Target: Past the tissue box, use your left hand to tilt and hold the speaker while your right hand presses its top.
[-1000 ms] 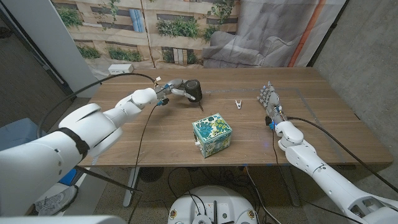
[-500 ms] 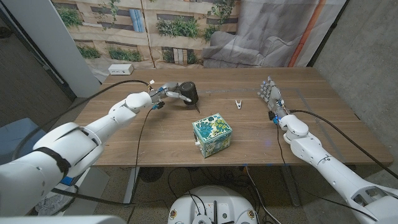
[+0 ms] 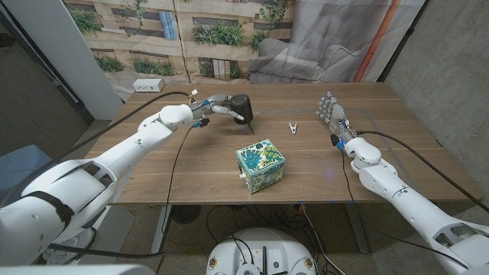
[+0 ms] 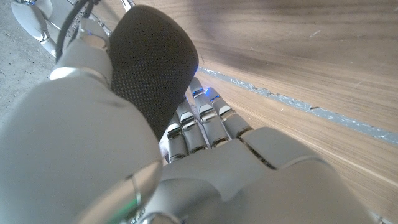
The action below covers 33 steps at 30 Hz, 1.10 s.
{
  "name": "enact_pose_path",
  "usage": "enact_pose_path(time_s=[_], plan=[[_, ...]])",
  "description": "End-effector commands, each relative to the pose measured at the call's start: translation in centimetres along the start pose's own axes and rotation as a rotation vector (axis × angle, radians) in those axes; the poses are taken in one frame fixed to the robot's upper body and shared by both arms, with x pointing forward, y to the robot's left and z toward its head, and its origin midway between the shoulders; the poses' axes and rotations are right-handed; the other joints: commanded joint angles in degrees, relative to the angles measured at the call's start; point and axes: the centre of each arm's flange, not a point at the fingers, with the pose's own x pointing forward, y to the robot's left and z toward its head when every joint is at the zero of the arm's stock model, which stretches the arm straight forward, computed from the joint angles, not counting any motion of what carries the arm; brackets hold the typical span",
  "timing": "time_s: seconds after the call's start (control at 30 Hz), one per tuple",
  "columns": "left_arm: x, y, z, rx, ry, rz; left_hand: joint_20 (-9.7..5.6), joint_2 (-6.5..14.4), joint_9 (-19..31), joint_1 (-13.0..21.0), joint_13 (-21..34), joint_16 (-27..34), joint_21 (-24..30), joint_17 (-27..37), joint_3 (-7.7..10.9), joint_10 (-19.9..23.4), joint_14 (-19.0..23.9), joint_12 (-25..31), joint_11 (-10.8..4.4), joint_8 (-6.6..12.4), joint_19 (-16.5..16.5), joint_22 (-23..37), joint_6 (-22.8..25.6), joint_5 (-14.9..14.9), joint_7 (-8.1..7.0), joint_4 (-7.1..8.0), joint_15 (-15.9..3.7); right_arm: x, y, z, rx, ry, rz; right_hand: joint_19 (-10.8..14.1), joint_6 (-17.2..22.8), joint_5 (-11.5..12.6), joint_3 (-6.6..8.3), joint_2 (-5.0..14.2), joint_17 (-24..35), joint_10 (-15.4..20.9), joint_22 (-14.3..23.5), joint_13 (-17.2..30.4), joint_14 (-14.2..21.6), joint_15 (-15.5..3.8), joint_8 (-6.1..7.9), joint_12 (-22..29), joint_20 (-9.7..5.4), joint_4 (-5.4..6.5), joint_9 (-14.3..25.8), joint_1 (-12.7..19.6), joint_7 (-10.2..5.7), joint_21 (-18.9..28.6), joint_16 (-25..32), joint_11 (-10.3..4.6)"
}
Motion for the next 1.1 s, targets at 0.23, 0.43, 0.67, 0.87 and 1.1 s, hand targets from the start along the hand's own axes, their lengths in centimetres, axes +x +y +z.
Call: enact_pose_path(time_s=[0.23, 0.43, 0.67, 0.87, 1.1], plan=[[-1.0, -1.9, 1.6, -0.09, 0.07, -0.019, -6.36, 7.9, 0.5, 3.5, 0.7, 0.0, 0.4, 0.1, -0.45, 8.4, 0.6, 0.2, -7.17, -0.05, 0.9, 0.4, 10.9, 0.2, -2.84, 0.41, -9.07, 0.2, -0.8, 1.4, -0.108, -0.013, 0.035, 0.2, 0.4, 0.0, 0.18, 0.53, 0.0, 0.0, 0.2, 0.2, -0.1, 0.39, 0.62, 0.3, -0.35, -0.42, 0.1, -0.2, -0.46, 0.5, 0.4, -0.21], [-1.7, -2.7, 1.9, -0.157, 0.097, -0.004, -6.47, 8.1, 0.5, 3.2, 0.8, -0.1, 0.5, 0.1, -0.73, 8.6, 0.7, 0.2, -7.14, -0.19, 1.4, 0.4, 11.1, 0.2, -2.68, 0.51, -9.03, 0.3, -1.0, 2.0, -0.168, -0.011, 0.051, 0.2, 0.6, 0.0, 0.17, 0.56, 0.0, 0.0, 0.2, 0.2, -0.1, 0.37, 0.67, 0.3, -0.5, -0.5, 0.1, -0.1, -0.46, 0.5, 0.5, -0.22], [-2.2, -3.3, 2.2, -0.225, 0.107, -0.001, -6.37, 8.5, 0.5, 2.7, 0.8, -0.1, 0.6, 0.1, -1.02, 8.9, 1.0, 0.2, -7.09, -0.36, 1.8, 0.5, 11.2, 0.2, -2.24, 0.73, -8.9, 0.3, -1.2, 2.7, -0.221, -0.015, 0.062, 0.1, 0.9, 0.0, 0.19, 0.57, -0.1, 0.1, 0.2, 0.2, 0.0, 0.32, 0.76, 0.4, -0.64, -0.67, 0.1, 0.0, -0.57, 0.5, 0.5, -0.23], [-2.4, -3.6, 2.2, -0.316, 0.112, 0.009, -6.33, 8.7, 0.5, 2.5, 0.8, 0.0, 0.7, 0.2, -1.16, 9.1, 1.2, 0.2, -7.05, -0.37, 2.0, 0.5, 11.5, 0.2, -2.04, 0.81, -8.91, 0.3, -0.9, 3.2, -0.27, -0.015, 0.072, 0.2, 1.2, 0.0, 0.24, 0.6, -0.2, 0.3, 0.2, 0.2, 0.1, 0.18, 0.83, 0.4, -0.83, -0.9, 0.1, 0.2, -0.58, 0.5, 0.6, -0.25], [-2.4, -3.9, 1.8, -0.395, 0.104, -0.012, -6.33, 9.2, 0.5, 2.4, 0.8, 0.1, 0.8, 0.2, -1.32, 9.6, 1.8, 0.2, -7.05, -0.42, 2.2, 0.6, 12.0, 0.2, -1.78, 0.82, -8.97, 0.3, -0.6, 3.7, -0.313, -0.014, 0.079, 0.3, 1.7, -0.1, 0.29, 0.67, -0.4, 0.6, 0.2, 0.2, 0.2, 0.05, 0.94, 0.5, -0.89, -1.11, 0.1, 0.3, -0.74, 0.6, 0.6, -0.28]])
